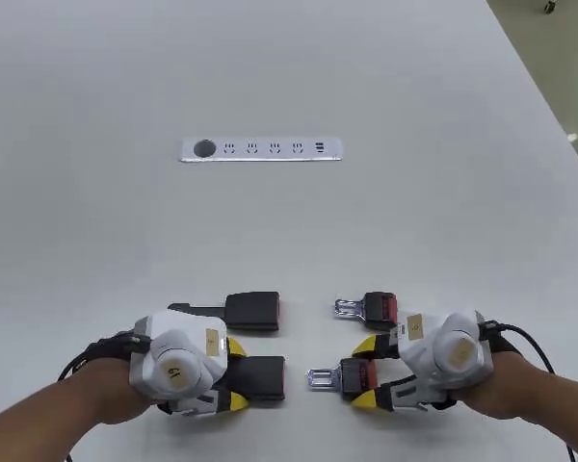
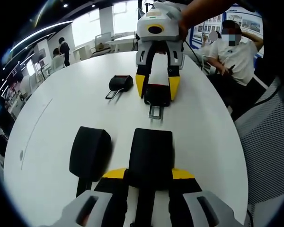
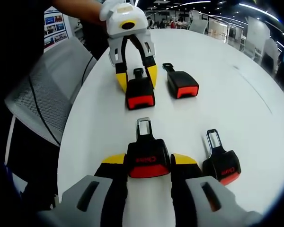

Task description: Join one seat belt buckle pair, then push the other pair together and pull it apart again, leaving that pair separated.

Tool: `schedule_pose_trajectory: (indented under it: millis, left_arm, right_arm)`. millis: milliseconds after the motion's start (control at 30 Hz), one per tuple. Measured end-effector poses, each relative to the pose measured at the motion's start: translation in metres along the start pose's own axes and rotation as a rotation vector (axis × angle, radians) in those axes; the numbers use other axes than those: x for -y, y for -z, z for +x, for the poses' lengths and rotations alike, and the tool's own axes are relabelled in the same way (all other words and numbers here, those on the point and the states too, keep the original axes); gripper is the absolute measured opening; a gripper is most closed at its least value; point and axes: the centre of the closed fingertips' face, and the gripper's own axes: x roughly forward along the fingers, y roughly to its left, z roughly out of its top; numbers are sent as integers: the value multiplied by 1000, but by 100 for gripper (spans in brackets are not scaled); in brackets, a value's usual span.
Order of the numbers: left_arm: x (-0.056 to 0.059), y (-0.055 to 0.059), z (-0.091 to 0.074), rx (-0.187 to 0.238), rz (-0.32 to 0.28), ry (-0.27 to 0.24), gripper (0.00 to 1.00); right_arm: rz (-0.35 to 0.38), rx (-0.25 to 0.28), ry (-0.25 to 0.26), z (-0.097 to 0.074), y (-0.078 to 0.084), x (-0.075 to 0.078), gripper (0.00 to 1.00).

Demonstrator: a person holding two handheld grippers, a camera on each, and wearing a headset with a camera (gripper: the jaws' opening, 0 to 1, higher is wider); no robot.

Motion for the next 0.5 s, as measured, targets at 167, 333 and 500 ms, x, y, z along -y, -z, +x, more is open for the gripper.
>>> schedule_pose_trajectory:
  millis: [167,333,500]
  left_arm:
    - [-1,1,1,-7,-3,-1,34]
    - [0,0,0,-11,-2,0,34]
    - [0,1,1,-16,-1,1,34]
  right_arm:
    - [-4,15,-4,3,-7,0,33]
    - [-6,27,-7,6,-15,-3,33]
    - [-5,37,-12,7,-22,-3,33]
